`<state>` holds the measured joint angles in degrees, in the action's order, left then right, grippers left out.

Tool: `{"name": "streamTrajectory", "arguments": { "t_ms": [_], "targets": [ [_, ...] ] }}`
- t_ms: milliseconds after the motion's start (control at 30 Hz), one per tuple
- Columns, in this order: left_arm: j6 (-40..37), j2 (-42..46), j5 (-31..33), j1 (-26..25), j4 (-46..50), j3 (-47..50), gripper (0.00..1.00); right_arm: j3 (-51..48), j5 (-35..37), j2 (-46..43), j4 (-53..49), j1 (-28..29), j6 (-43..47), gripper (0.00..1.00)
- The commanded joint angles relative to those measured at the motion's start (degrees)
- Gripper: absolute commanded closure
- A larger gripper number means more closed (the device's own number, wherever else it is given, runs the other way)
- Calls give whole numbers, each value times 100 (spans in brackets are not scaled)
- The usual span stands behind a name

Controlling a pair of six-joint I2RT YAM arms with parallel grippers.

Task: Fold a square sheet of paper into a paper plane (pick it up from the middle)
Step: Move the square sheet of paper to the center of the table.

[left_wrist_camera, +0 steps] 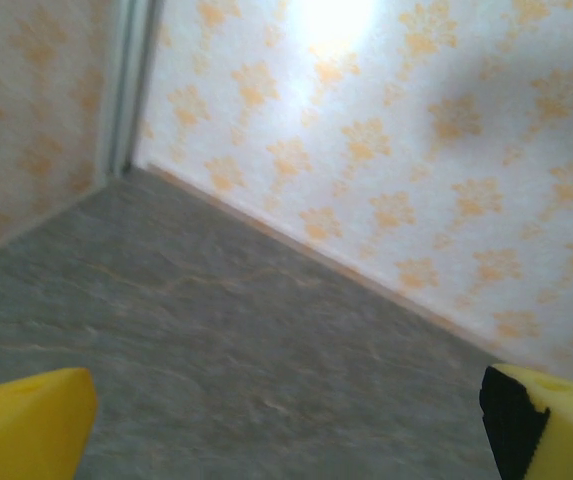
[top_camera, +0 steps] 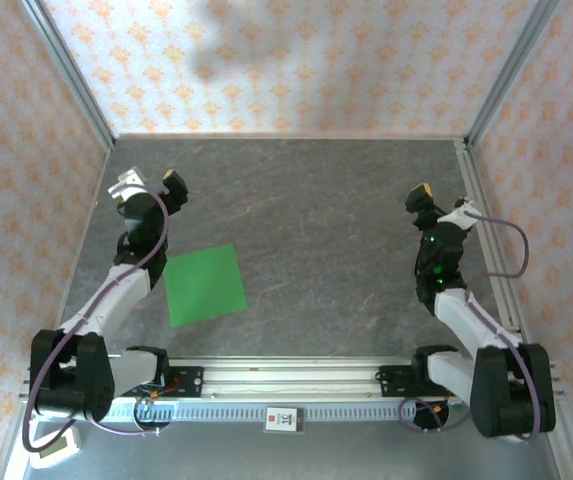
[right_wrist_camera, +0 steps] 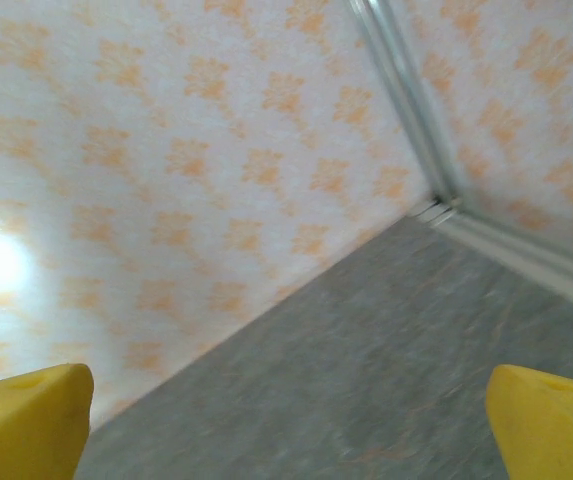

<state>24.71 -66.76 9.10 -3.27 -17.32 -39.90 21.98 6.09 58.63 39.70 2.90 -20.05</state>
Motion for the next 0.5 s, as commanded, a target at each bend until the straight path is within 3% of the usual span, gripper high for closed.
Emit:
{"name": "streamTrajectory", "arguments": {
  "t_ms": [0, 133, 300, 467],
  "targets": [
    [1038, -103, -228, -551, 2597, -322, 1, -279, -1609, -480, -605, -15, -988, 0],
    [1554, -330, -140, -1181, 2926, -53, 1, -278, -2850, -651, -1082, 238, -1454, 0],
    [1939, -725, 339, -1640, 2726, 389, 1, -323, -2894, -931, -2140, 864, -1479, 2],
    [2228, -1187, 641, -1831, 2472, 602, 1, -712, -2950, -1399, -2438, 1019, -1734, 2]
  ]
}}
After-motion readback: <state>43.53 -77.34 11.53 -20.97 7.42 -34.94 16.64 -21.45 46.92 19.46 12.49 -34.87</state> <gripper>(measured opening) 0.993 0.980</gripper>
